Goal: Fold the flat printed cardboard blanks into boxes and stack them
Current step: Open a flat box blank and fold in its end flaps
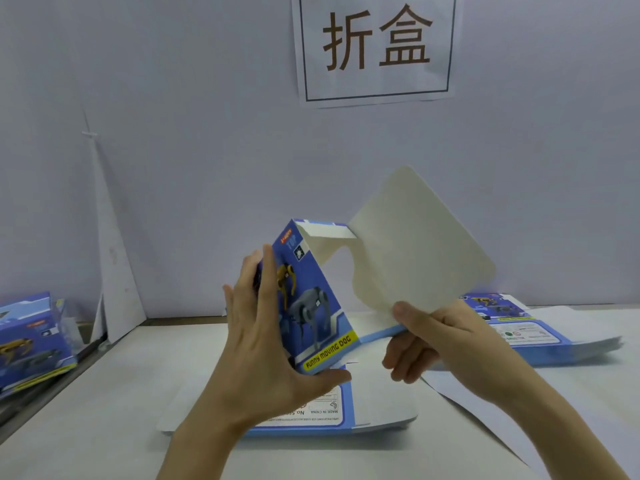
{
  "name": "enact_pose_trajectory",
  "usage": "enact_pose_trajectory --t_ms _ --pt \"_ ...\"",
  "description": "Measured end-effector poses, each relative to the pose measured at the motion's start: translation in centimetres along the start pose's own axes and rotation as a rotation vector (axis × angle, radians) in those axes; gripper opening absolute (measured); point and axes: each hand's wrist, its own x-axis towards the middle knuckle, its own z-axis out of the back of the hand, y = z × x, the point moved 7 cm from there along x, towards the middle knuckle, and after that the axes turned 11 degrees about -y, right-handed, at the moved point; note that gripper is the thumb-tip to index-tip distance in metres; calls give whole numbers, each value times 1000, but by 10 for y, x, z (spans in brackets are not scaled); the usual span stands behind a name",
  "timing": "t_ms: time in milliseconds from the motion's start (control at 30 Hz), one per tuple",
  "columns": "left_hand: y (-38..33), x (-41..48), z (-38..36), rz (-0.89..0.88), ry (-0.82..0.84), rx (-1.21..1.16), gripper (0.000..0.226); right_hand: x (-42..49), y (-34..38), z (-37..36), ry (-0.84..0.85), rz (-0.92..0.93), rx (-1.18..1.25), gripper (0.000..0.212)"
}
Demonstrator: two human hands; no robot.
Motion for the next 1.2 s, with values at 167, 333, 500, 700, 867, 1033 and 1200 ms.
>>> enact_pose_trajectory --t_ms 167,333,500,700,867,1033,1200 --pt "-3 -2 6 -184 -17 121 127 2 11 31 -350 175 182 15" --pt "-1 20 16 101 -175 -168 134 14 -13 25 -329 -141 954 18" --pt "-24 -4 0 -169 6 -30 134 3 -33 -33 107 -630 1167 66" --pt "-24 -1 14 -199 6 32 123 16 -22 26 -334 -174 774 23" --pt "-36 -3 9 -286 -4 138 127 8 -8 47 -478 46 563 23" --pt "-44 -3 15 -320 -23 253 126 -4 15 67 -627 317 340 29" --pt "-53 -5 10 -362 30 246 113 -11 29 60 -633 568 114 43"
